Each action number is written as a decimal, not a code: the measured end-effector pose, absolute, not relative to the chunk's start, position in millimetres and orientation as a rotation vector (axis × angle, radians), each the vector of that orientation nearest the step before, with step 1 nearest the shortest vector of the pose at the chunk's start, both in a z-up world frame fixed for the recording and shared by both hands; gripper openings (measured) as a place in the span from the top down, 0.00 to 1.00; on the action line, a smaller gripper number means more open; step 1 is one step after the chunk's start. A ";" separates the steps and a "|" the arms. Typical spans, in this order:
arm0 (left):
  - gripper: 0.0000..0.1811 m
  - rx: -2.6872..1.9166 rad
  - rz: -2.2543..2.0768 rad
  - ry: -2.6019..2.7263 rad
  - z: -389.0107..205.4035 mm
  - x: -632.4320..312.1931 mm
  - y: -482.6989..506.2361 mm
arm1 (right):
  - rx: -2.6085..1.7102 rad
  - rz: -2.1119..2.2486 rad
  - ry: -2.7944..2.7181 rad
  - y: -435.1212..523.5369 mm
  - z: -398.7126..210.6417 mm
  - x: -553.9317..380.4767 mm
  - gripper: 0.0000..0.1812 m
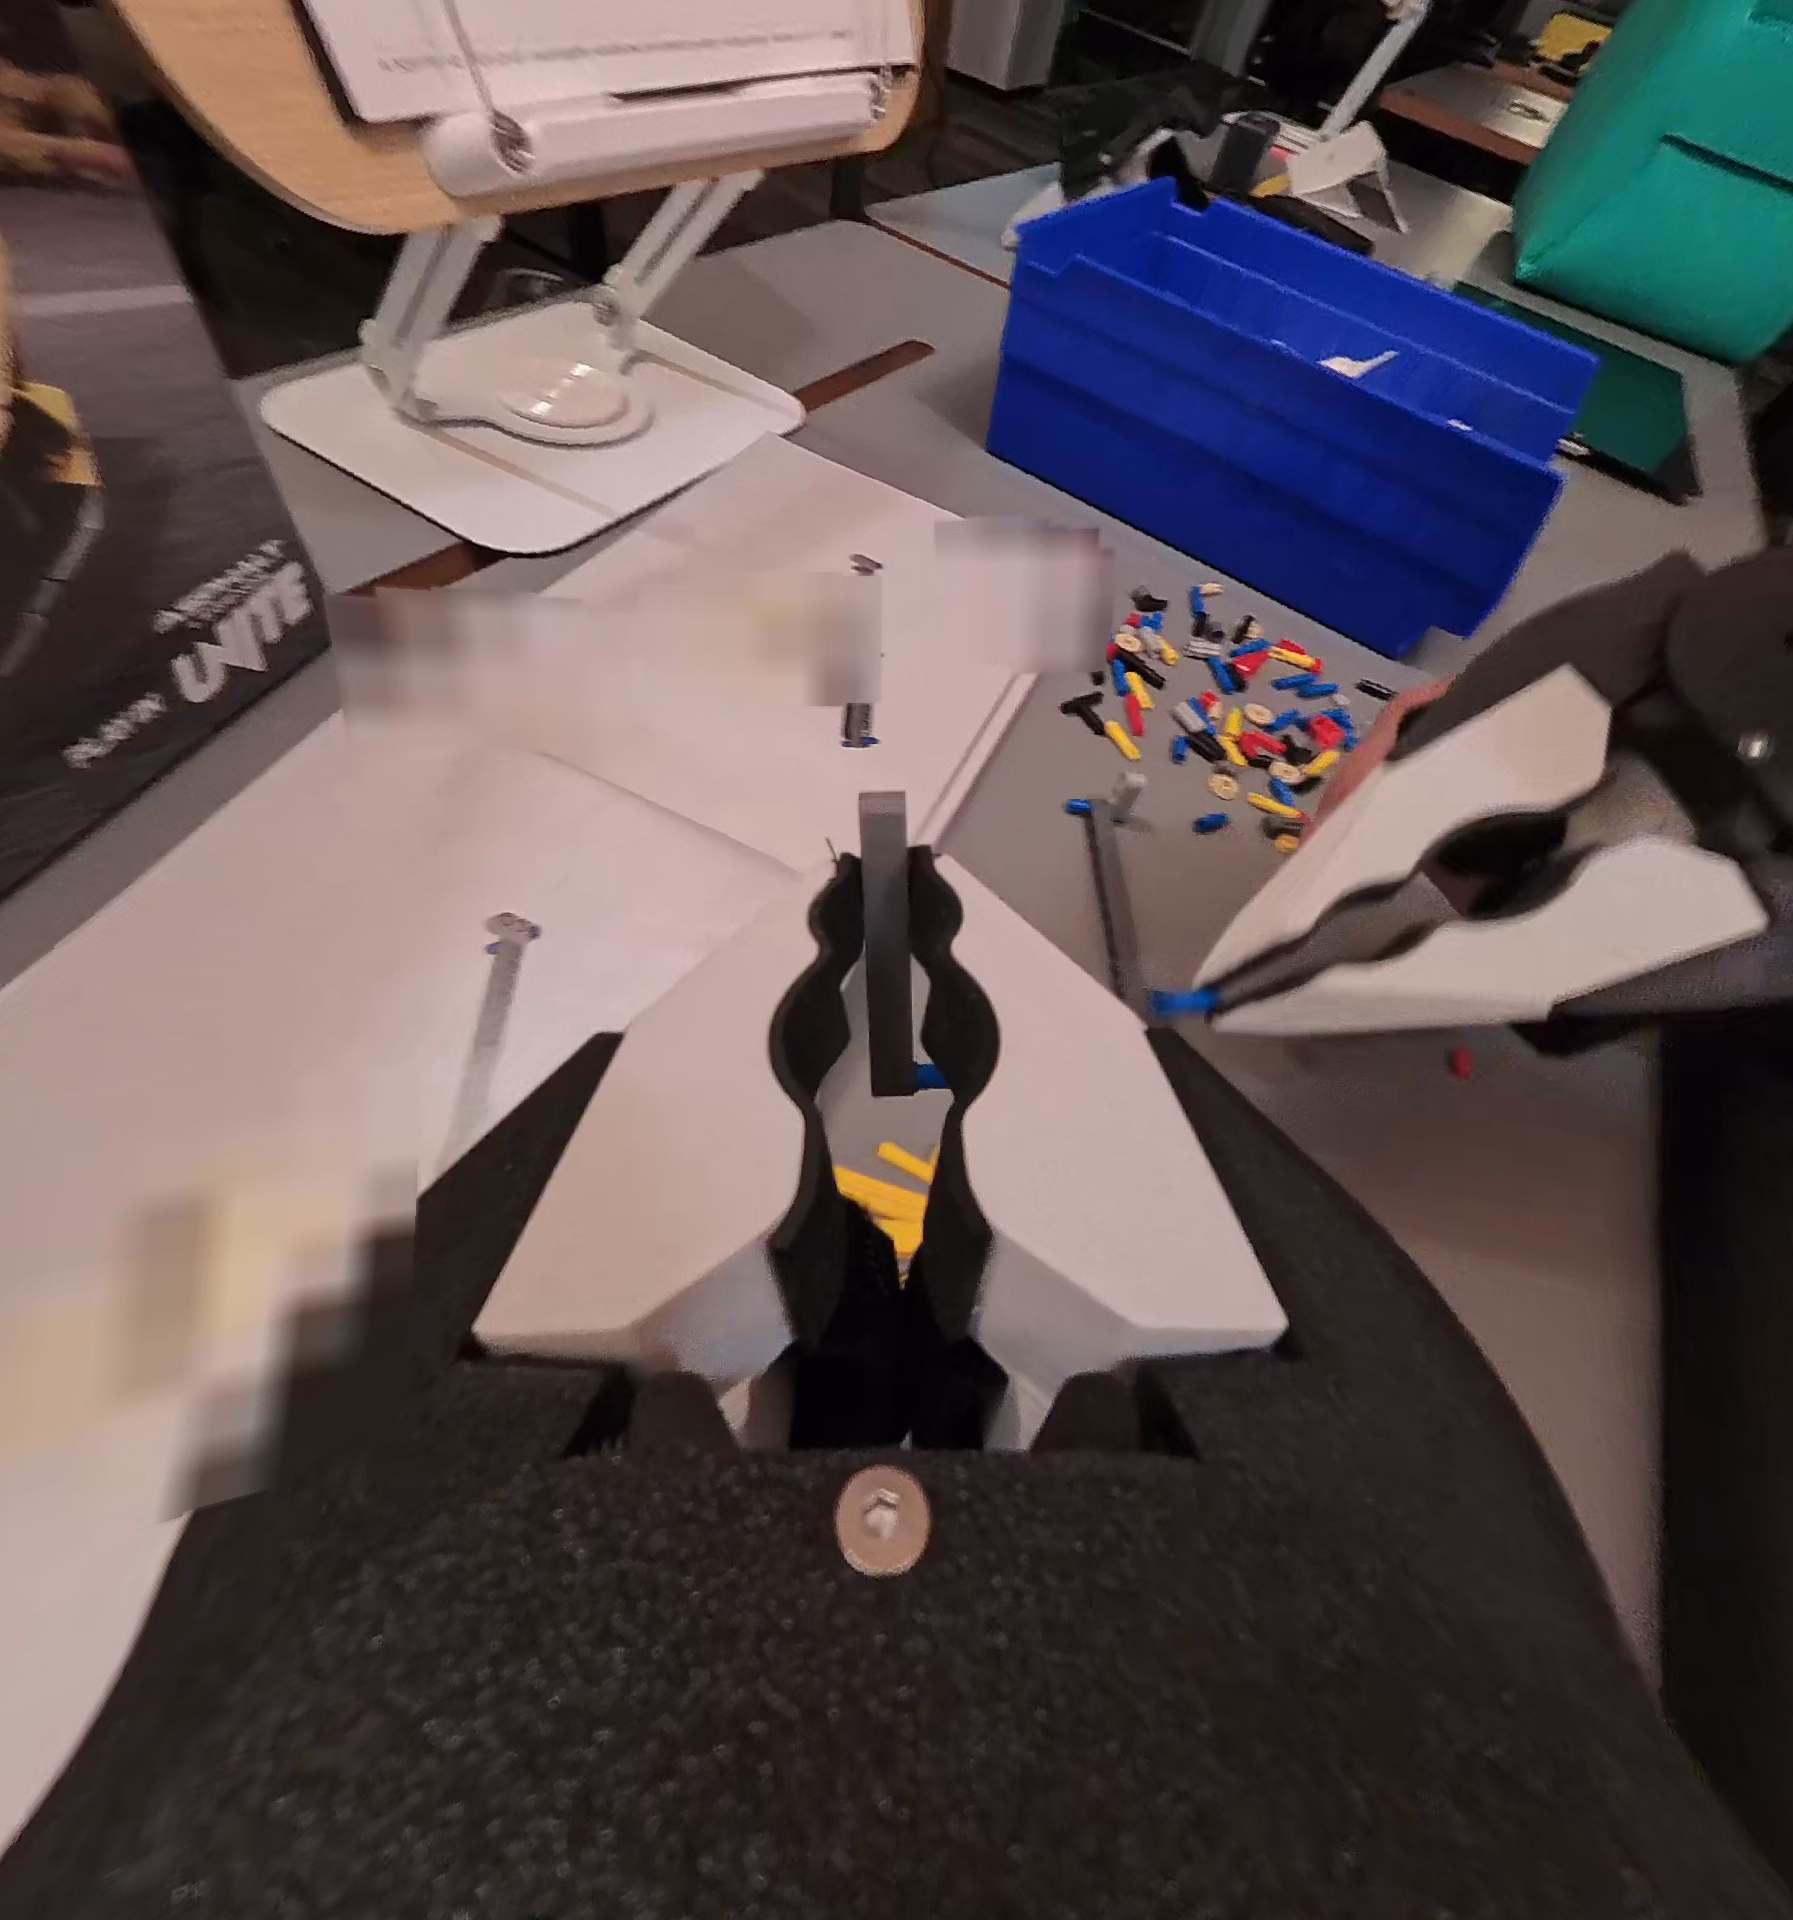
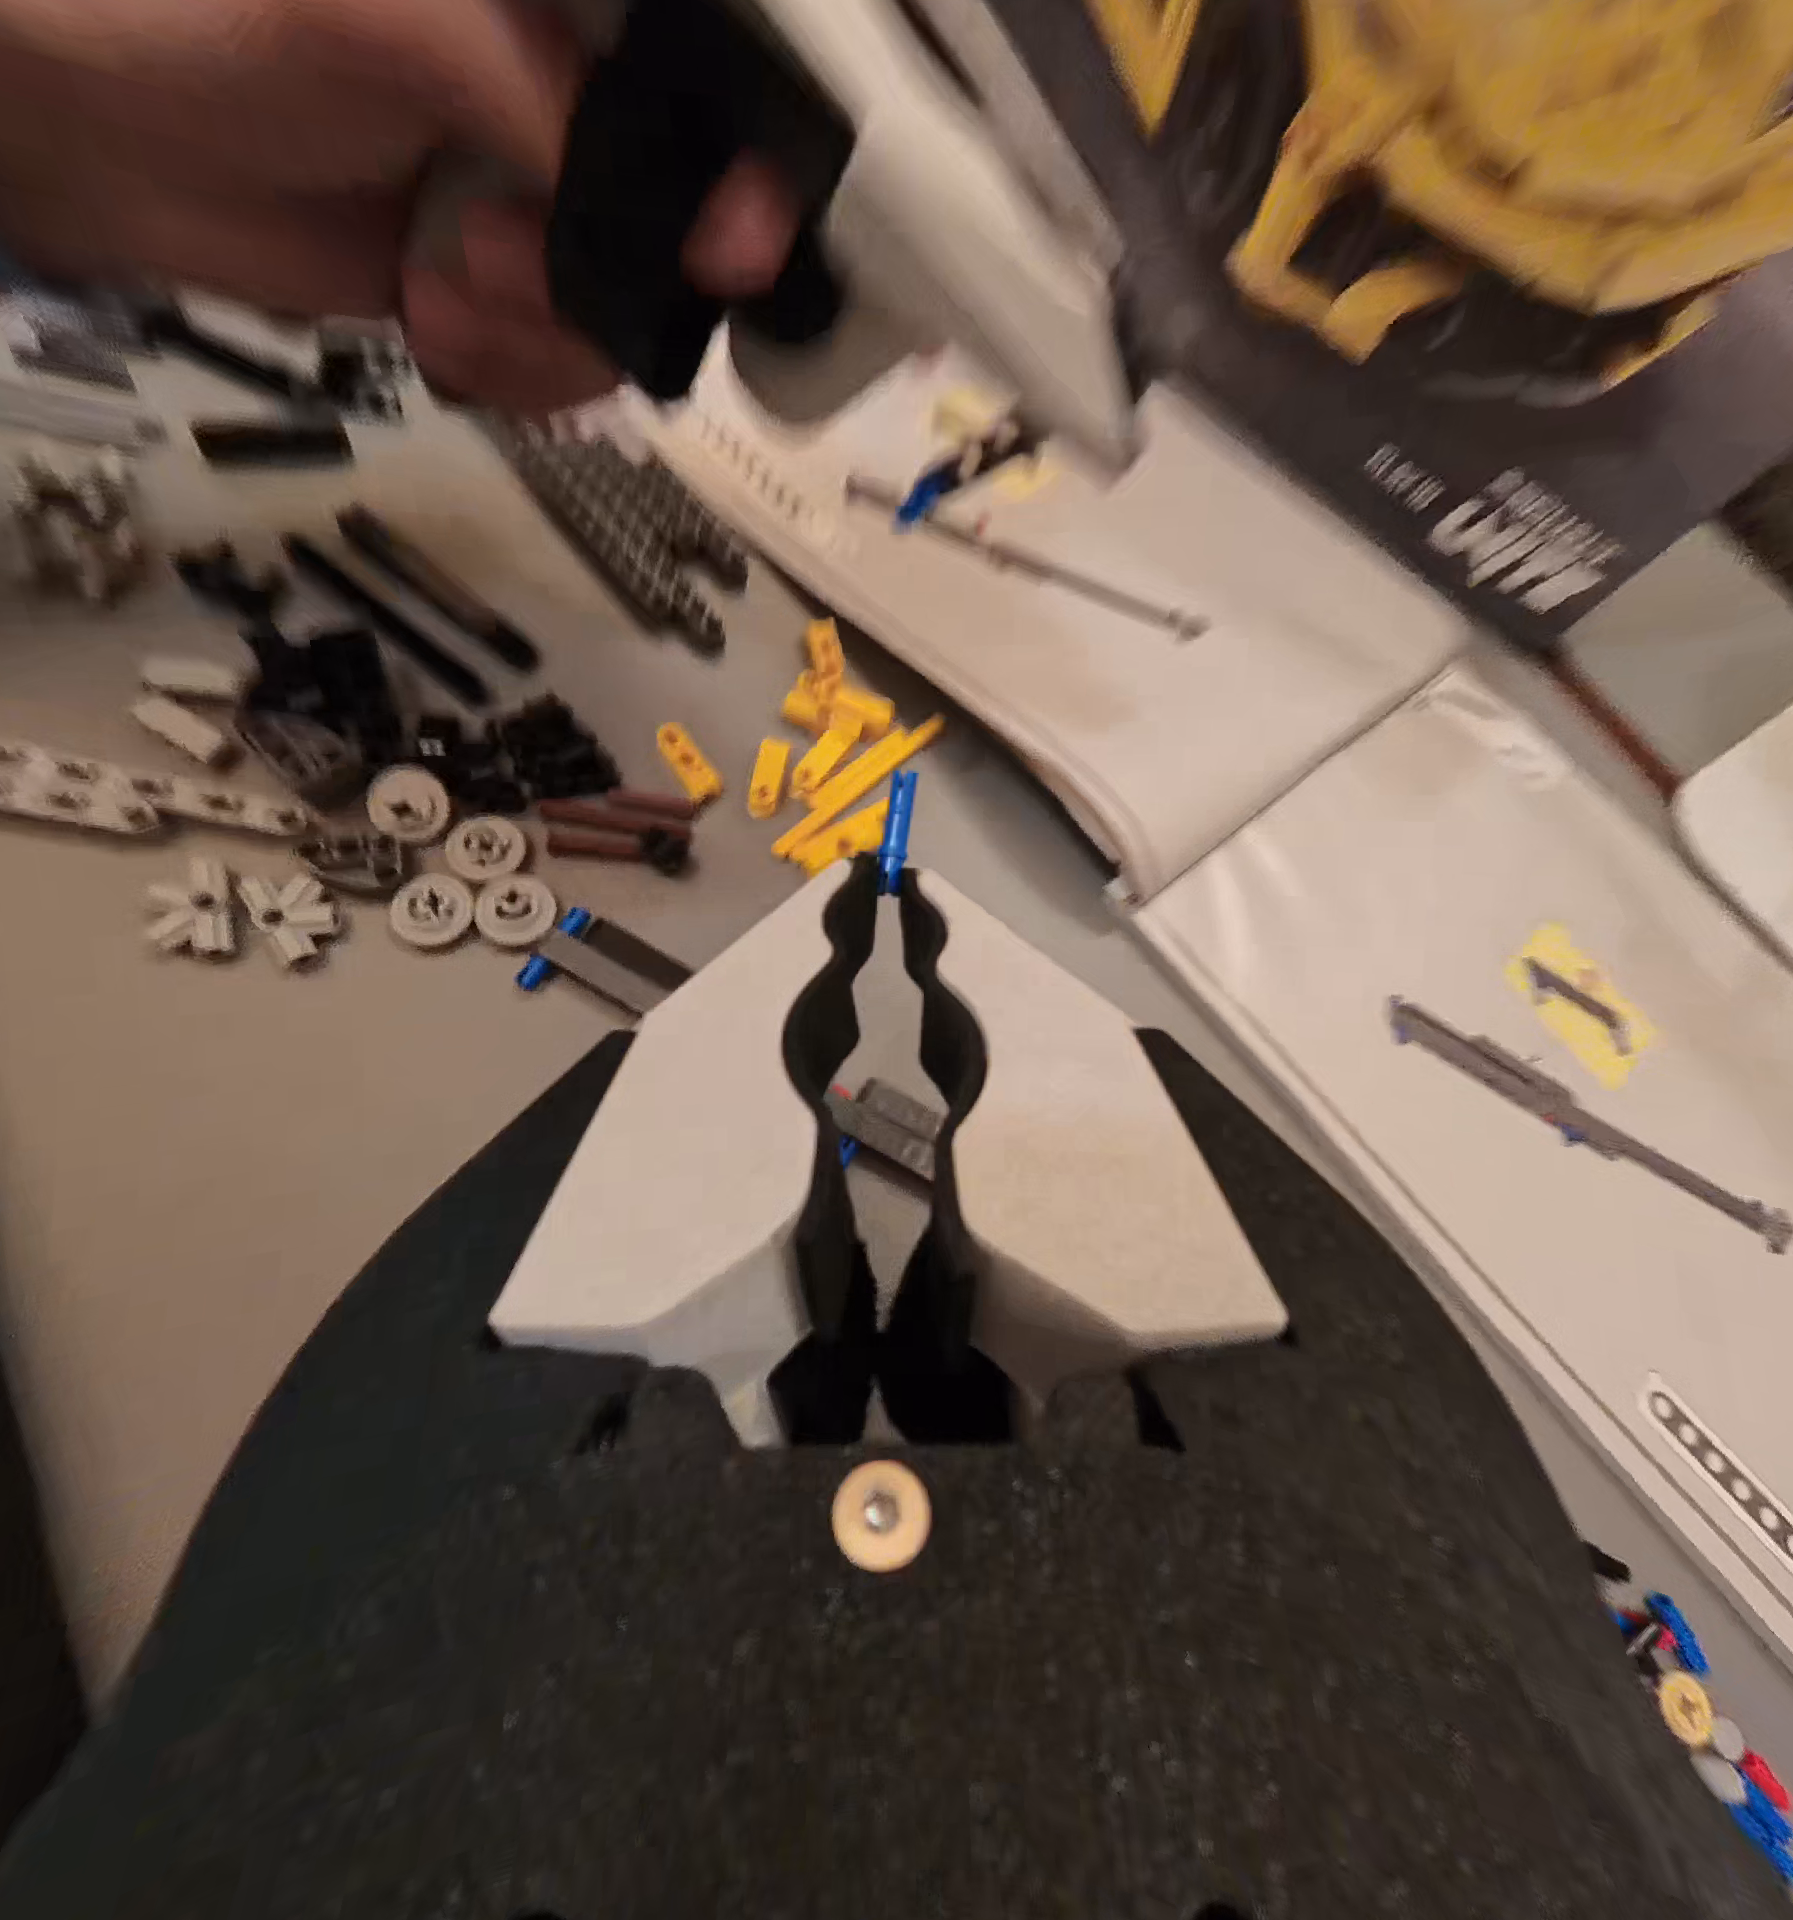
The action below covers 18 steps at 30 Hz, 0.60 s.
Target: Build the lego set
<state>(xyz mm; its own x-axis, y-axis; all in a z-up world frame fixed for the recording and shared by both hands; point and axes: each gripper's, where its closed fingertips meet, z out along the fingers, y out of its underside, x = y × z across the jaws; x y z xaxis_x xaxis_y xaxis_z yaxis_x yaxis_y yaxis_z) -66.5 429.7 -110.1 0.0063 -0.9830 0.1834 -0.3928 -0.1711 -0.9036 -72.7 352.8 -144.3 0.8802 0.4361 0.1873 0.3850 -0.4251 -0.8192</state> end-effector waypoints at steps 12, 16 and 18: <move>0.97 -1.549 -1.223 1.593 -126.6 -34.7 361.3 | -1.930 0.279 -0.322 331.9 -127.9 -47.0 0.98; 0.97 -1.528 -1.217 1.655 -128.5 -36.6 352.4 | -1.880 0.199 -0.334 332.6 -123.0 -43.0 0.98; 0.97 -1.523 -1.229 1.643 -126.7 -35.4 351.1 | -1.844 0.247 -0.325 332.1 -117.0 -46.1 0.98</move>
<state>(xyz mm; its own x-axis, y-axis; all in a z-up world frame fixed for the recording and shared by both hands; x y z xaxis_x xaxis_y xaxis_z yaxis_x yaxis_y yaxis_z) -35.4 351.1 -126.7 -0.1822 -0.9685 0.1698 -0.4362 -0.0751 -0.8967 -46.1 332.1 -117.0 0.9387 0.3448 -0.0046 0.0960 -0.2740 -0.9569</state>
